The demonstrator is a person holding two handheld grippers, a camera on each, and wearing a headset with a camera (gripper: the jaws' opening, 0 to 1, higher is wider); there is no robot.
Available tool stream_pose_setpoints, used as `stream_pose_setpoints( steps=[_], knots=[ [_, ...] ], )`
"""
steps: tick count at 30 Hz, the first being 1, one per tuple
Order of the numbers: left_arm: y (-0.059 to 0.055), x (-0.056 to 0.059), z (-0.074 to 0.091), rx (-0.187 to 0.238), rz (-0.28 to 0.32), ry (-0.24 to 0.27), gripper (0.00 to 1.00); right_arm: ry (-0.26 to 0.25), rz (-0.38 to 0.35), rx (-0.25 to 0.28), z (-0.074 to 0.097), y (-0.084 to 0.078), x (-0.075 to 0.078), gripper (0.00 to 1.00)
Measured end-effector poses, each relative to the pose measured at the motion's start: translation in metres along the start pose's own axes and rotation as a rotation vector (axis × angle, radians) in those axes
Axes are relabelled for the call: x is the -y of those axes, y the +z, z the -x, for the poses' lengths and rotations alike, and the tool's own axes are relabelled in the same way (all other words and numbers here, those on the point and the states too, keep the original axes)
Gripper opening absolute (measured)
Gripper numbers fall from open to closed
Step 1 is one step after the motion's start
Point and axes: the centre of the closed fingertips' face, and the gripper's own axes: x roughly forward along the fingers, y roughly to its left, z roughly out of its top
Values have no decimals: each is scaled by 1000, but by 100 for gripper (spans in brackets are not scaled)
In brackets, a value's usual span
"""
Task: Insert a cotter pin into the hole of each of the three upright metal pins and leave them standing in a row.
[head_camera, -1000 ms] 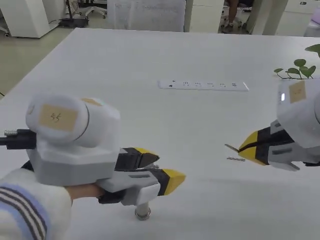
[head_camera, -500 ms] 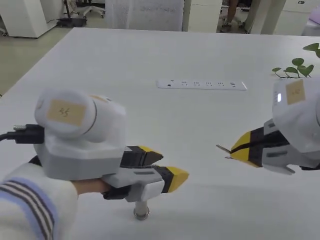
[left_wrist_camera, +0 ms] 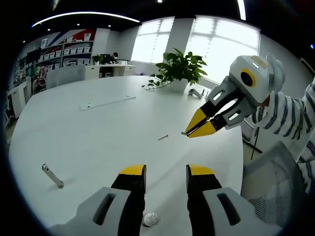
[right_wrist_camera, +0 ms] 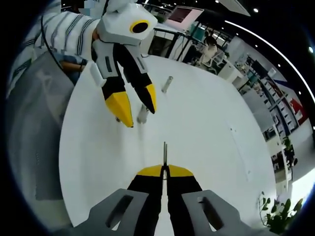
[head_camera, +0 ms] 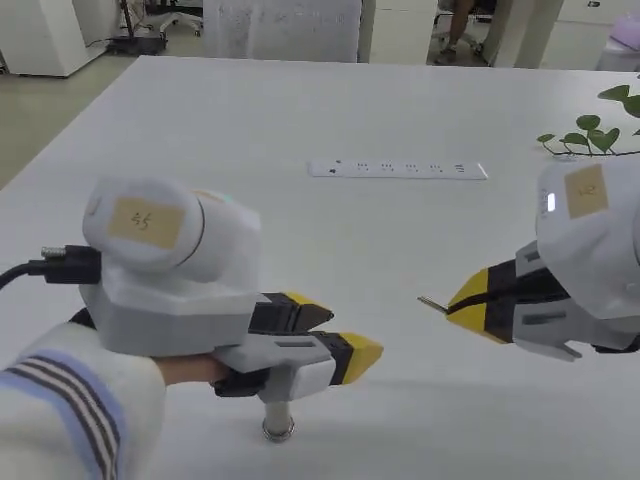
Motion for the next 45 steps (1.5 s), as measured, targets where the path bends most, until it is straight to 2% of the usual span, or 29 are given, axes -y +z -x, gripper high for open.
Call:
stream_pose_setpoints(
  steps=[6,14,22,29,35,38,43,45],
  knots=[
    [1,2,-3,-5,14,-7,27,11,17,15,-3,5,-9,2],
    [1,6,-6,-16,34,-23,26,20,21,26,-4,8,-14,2],
    [3,11,-8,-9,44,-41,24,31,41,33,-4,12,-20,2],
    [5,16,-9,-2,98,-69,17,27,67,40,-5,18,-22,2],
    [8,22,-9,7,147,-98,15,26,81,42,-6,20,-25,2],
    [7,23,-10,3,184,-109,10,28,88,43,-6,21,-26,2],
    [8,25,-10,3,207,-119,8,31,94,43,-6,22,-27,2],
    [10,27,-10,12,249,-132,7,32,97,46,-6,22,-28,2]
  ],
)
